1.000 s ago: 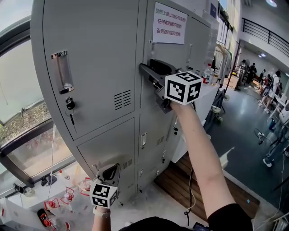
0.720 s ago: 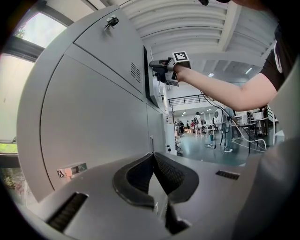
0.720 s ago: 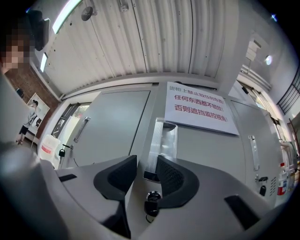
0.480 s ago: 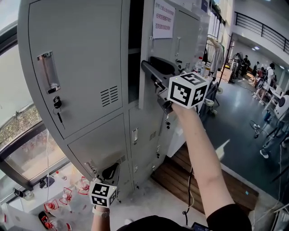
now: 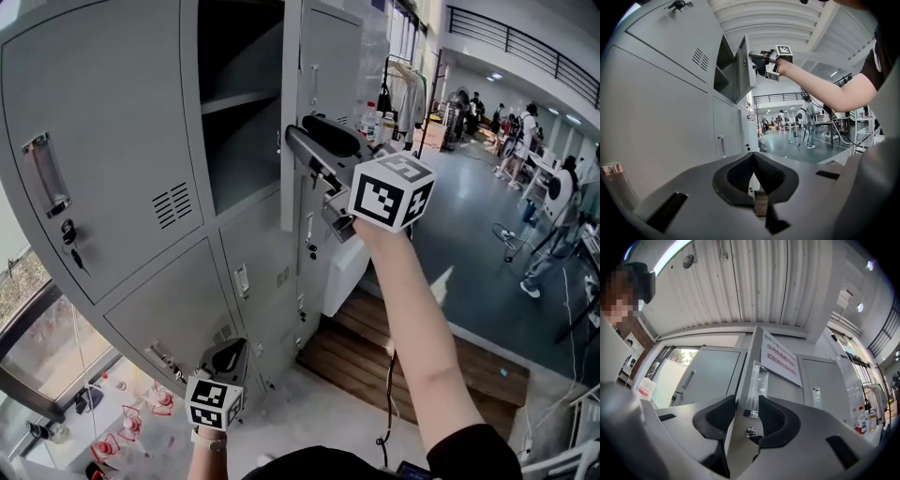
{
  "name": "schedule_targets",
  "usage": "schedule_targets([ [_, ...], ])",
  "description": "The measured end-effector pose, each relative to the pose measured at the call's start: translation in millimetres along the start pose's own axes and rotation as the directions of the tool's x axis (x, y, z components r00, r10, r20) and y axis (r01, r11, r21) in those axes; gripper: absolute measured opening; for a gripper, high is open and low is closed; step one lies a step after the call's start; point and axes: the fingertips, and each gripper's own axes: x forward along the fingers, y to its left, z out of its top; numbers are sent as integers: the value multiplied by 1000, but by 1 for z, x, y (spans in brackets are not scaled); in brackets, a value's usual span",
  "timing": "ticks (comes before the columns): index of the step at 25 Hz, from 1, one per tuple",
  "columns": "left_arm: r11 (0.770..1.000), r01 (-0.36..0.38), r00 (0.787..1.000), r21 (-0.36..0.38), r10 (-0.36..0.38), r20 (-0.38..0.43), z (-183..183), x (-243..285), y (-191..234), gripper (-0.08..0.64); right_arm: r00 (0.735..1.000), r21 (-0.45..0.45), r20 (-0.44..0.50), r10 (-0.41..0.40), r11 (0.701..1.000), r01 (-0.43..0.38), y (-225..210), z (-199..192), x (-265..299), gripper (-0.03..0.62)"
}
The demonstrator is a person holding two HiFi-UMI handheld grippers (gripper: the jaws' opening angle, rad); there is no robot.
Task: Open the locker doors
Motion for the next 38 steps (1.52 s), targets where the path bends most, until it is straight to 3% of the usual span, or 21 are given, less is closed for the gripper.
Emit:
schedule_targets([
  [3, 999, 35, 999, 1, -35, -3, 1, 11, -13, 18, 1000, 22, 10, -22, 1000, 22, -14, 5, -22, 175],
  [15, 990, 138, 990, 10, -138, -14, 2, 56, -56, 18, 979, -62, 40, -202, 977, 204, -81, 23, -95, 110],
  [22, 989, 146, 989, 1, -146, -7, 8, 80, -63, 18, 954, -26, 67, -293, 955, 296, -133, 21, -119, 77],
  [38, 994, 108, 993, -16, -109, -35, 2, 112, -66, 18, 921, 77, 63, -384, 922, 380, -220, -13, -152, 78],
])
